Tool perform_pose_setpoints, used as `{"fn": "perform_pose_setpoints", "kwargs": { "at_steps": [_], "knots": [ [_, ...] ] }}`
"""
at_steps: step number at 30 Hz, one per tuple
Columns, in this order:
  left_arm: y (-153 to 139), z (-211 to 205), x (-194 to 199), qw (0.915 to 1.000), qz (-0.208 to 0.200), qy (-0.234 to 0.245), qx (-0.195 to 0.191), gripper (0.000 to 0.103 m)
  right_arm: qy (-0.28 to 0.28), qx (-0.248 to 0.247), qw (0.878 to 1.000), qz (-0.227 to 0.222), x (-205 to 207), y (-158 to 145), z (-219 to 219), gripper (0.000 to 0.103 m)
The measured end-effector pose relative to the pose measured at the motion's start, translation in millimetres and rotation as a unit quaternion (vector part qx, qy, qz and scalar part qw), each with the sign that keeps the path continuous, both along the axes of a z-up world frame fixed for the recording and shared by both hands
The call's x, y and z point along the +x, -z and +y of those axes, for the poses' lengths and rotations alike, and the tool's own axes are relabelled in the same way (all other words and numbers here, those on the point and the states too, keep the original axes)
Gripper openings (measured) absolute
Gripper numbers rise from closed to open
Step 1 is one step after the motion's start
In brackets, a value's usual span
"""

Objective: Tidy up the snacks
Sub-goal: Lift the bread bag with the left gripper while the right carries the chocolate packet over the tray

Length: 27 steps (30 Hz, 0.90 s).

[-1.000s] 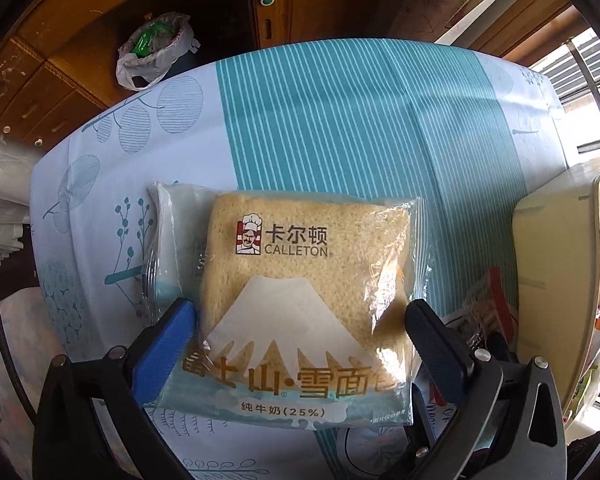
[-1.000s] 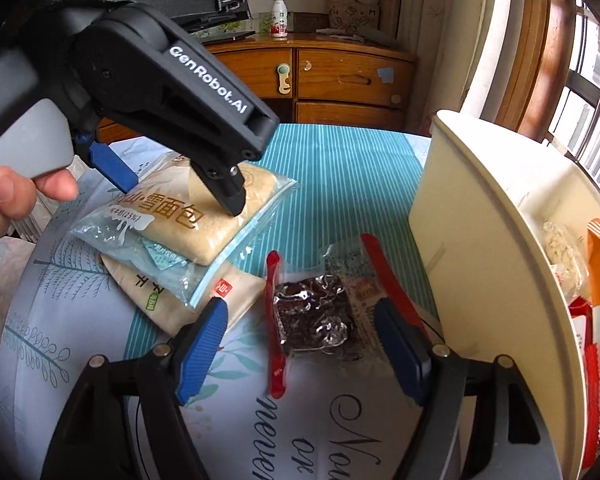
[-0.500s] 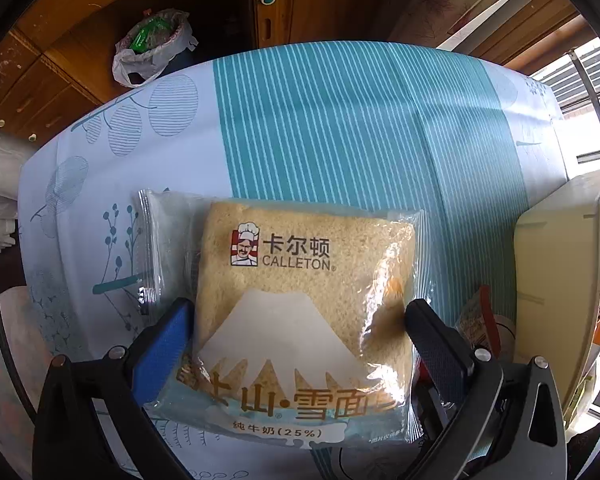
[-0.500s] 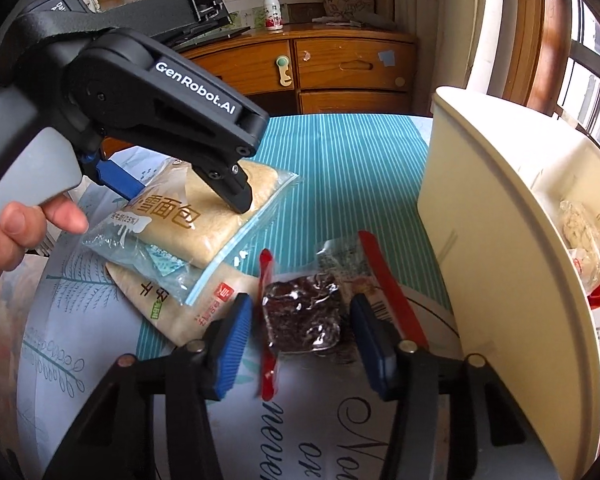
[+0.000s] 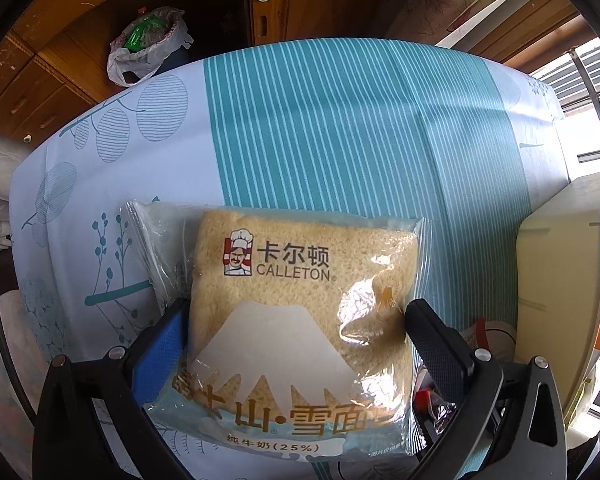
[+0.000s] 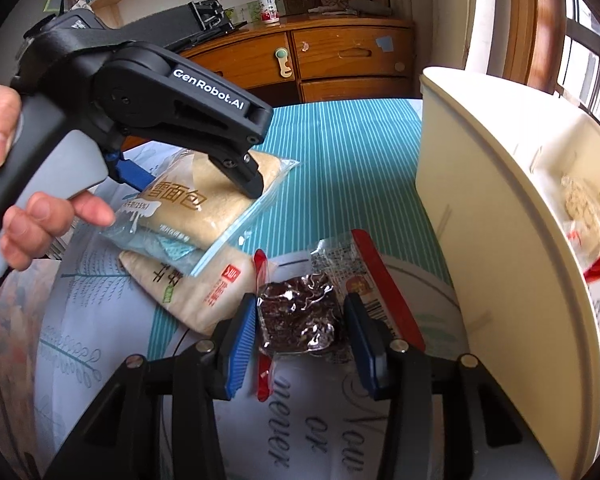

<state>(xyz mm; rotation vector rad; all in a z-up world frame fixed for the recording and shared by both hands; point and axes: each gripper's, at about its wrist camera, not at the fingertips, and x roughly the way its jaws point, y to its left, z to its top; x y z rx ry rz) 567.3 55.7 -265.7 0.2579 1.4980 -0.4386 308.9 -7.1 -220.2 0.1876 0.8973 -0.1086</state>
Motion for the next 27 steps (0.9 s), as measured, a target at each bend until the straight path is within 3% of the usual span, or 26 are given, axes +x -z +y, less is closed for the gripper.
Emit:
{"fn": "perform_pose_setpoints", "kwargs": {
  "at_steps": [19, 27],
  "knots": [
    [-8.9, -0.1, -32.9, 0.9975, -0.07, -0.008, -0.005, 0.103, -0.001, 0.029, 1.0, -0.002, -30.8, -15.1, 5.9, 0.044],
    [-13.9, 8.6, -54.9, 0.9973, -0.071, -0.017, -0.008, 0.1, -0.005, 0.034, 0.999, -0.009, -45.6, -25.9, 11.6, 0.044]
  ]
}}
